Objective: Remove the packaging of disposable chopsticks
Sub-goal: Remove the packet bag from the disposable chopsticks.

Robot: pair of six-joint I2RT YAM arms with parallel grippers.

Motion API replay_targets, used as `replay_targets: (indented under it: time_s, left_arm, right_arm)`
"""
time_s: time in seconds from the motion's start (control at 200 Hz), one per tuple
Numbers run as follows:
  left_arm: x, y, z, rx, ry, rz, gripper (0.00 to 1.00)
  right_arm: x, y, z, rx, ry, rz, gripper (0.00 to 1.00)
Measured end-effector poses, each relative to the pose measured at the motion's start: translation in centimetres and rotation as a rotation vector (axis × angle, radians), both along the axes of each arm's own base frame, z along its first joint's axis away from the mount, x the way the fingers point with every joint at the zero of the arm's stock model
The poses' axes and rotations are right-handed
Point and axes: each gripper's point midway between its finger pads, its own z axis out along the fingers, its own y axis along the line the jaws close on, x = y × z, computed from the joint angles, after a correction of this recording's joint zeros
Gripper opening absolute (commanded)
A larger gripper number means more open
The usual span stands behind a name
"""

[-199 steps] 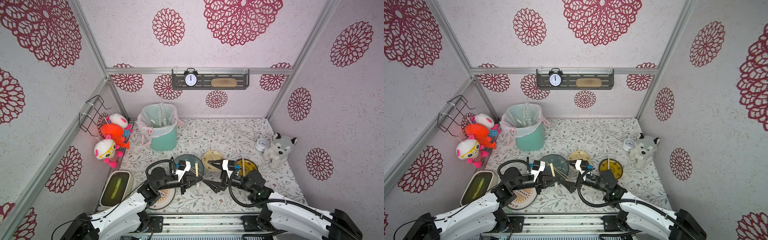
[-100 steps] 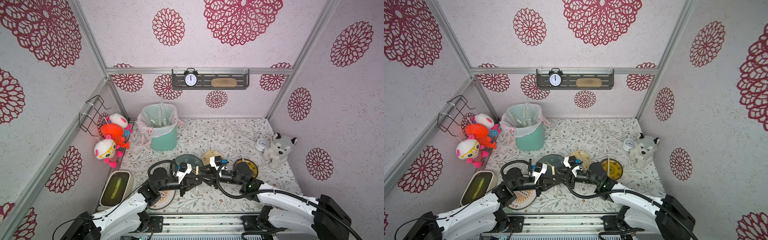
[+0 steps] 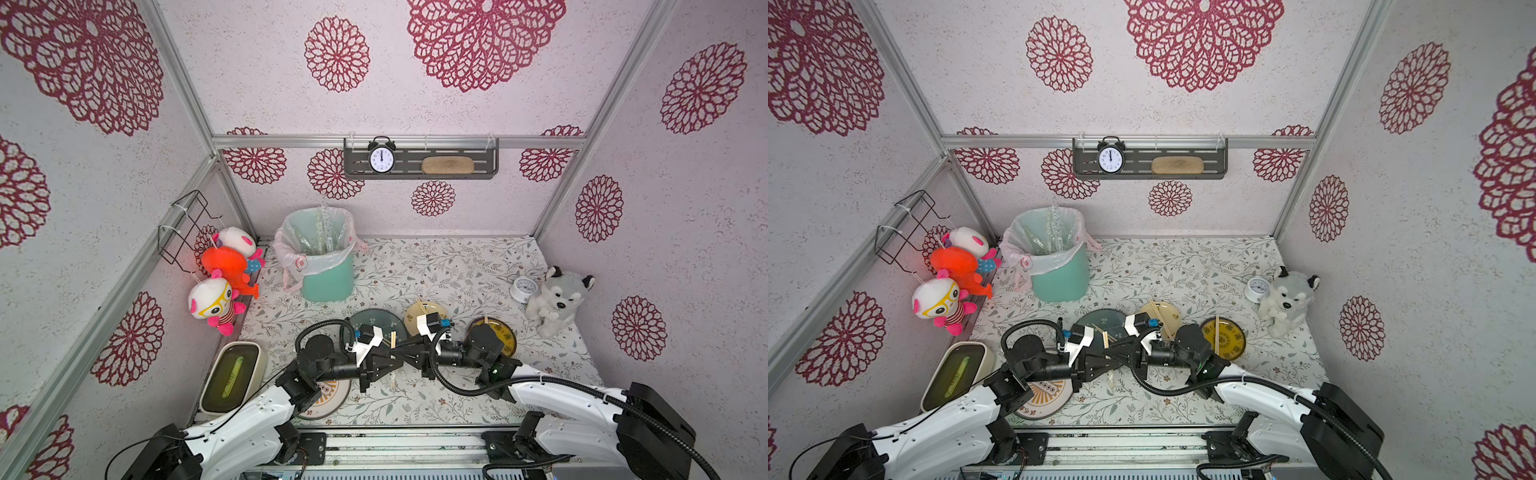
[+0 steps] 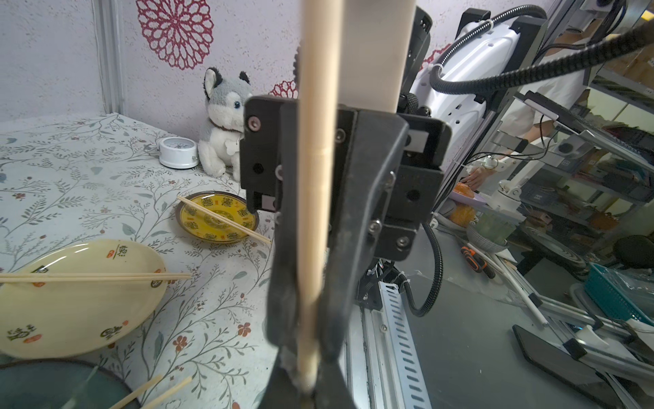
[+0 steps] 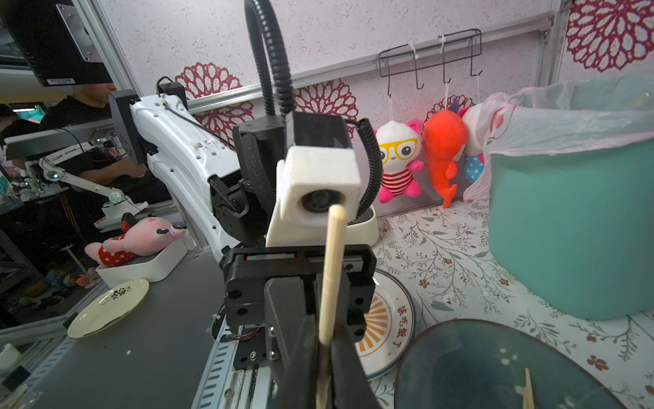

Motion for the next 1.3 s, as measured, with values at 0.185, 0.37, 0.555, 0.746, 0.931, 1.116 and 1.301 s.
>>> replay_targets:
  time_s: [0.185,0.37,0.555,0.746,0.931,1.116,1.301]
  left_arm:
    - [0.1,0.0,-0.2,0.006,-0.002,0.001,0.12]
    - [0.3,-0.1,-0.3,0.005,-0.001,0.012,0.14]
    - [0.8,-0.7,-0.9,0.002,0.004,0.009,0.12]
    - [1.0,-1.3,-2.0,-0.003,0.007,-0.005,0.04]
    - [1.0,-2.2,-2.2,-0.015,-0.003,-0.015,0.05]
    - [1.2,-2.8,-2.8,-0.019,0.001,-0.022,0.11]
    - [1.0,-2.9,-3.9,0.005,0.029,-0.026,0.11]
  right_arm:
    - [0.0,-0.2,-0.2,-0.001,0.009,-0.003,0.0]
    - [0.2,-1.0,1.3,0.032,-0.023,-0.045,0.0]
    - [0.6,-2.2,2.5,0.052,-0.044,-0.095,0.0]
    - [1.6,-2.7,1.5,0.008,0.001,-0.138,0.0]
    - [1.8,-3.7,1.4,-0.016,0.018,-0.16,0.0]
    - [2.0,-4.2,0.8,-0.045,0.037,-0.182,0.0]
    - [2.5,-5.1,2.6,-0.01,0.005,-0.227,0.0]
